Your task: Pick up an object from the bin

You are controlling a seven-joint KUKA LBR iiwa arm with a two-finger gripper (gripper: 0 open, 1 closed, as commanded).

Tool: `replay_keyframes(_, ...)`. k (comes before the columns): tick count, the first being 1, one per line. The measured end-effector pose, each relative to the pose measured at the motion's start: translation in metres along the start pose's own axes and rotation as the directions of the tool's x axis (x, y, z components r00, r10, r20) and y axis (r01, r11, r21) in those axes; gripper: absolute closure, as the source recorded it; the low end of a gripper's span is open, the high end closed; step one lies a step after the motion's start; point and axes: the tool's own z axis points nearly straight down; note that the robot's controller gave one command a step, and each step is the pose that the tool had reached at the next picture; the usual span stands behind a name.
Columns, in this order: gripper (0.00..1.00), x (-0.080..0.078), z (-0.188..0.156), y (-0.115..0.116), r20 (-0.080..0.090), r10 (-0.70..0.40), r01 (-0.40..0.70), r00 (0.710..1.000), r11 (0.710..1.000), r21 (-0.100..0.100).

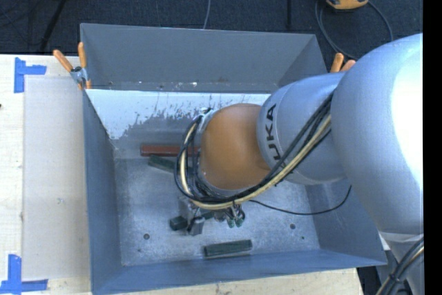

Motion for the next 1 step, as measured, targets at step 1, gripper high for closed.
replay_keyframes(1,1.0,0.0,0.0,0.0,0.0,0.001,-0.001,1.0,1.0,0.0)
